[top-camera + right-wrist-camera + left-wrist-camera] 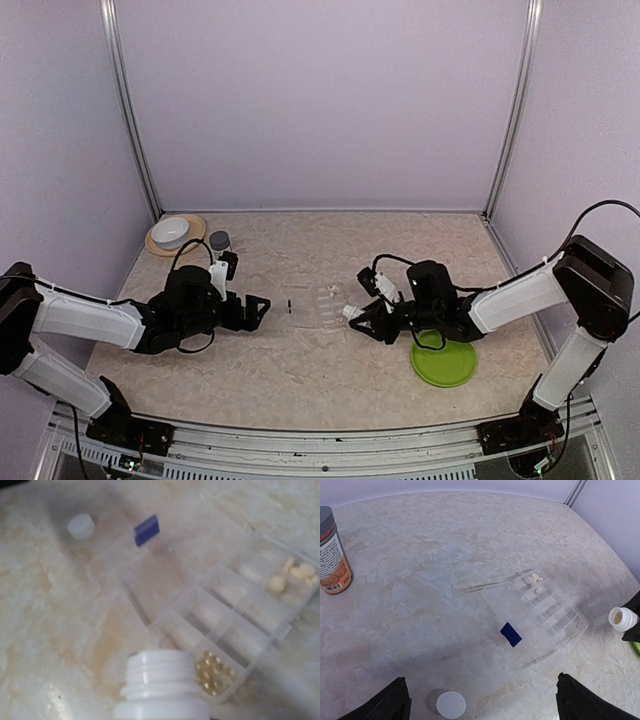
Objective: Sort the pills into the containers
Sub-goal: Pour the pill into the pill bottle, then pick up the lid of the pill bottle from the center of the board.
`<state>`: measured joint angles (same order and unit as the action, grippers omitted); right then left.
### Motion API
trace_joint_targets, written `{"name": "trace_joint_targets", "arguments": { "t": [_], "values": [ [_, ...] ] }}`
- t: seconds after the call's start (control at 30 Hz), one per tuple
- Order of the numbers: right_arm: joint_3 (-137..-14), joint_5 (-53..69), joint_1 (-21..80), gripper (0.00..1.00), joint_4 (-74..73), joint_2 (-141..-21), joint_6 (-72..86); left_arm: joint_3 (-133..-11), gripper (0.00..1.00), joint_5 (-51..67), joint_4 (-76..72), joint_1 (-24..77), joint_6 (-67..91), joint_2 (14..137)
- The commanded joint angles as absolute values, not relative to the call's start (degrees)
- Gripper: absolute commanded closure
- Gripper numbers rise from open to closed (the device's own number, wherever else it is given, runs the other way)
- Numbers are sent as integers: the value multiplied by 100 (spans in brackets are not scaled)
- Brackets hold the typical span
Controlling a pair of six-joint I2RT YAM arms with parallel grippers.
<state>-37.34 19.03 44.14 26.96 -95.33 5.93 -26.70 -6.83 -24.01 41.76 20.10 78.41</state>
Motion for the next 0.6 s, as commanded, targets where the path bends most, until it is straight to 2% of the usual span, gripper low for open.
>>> {"name": "trace_joint_targets", "arguments": {
  "t": [0.0, 0.57],
  "values": [
    [-3429, 2048, 4473, 100, 3802, -9311, 764, -2635, 1, -638, -2565, 4131, 1998, 7848],
    [-2619, 2191, 4473, 100, 6071, -8910, 874, -2632, 1, -602, -2564, 4139, 1997, 7872]
  ]
}}
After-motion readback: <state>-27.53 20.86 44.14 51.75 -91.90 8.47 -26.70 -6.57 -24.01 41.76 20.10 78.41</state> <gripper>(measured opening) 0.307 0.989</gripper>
